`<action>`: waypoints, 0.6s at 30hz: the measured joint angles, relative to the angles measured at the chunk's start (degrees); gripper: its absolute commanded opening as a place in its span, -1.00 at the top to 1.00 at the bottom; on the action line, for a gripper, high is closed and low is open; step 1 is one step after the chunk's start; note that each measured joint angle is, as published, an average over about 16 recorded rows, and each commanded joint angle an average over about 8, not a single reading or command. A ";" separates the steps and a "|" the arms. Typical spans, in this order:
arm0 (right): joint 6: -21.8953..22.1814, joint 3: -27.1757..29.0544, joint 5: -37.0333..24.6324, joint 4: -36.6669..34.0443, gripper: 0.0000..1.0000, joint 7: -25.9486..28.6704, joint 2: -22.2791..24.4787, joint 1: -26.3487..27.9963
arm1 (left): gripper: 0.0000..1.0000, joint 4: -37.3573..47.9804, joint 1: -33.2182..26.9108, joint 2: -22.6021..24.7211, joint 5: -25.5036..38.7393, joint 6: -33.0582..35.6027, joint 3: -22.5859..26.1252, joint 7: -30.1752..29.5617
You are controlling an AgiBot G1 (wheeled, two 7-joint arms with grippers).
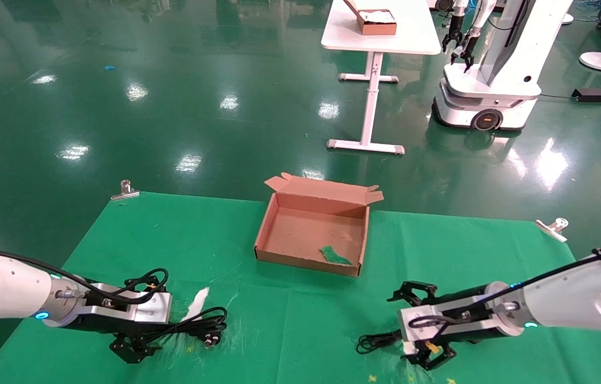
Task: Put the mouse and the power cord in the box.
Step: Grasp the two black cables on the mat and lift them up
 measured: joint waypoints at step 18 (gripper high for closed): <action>0.56 0.21 0.31 -0.16 1.00 -0.45 -0.12 -0.28 | 1.00 0.03 -0.35 -0.57 -0.79 0.63 -0.54 0.39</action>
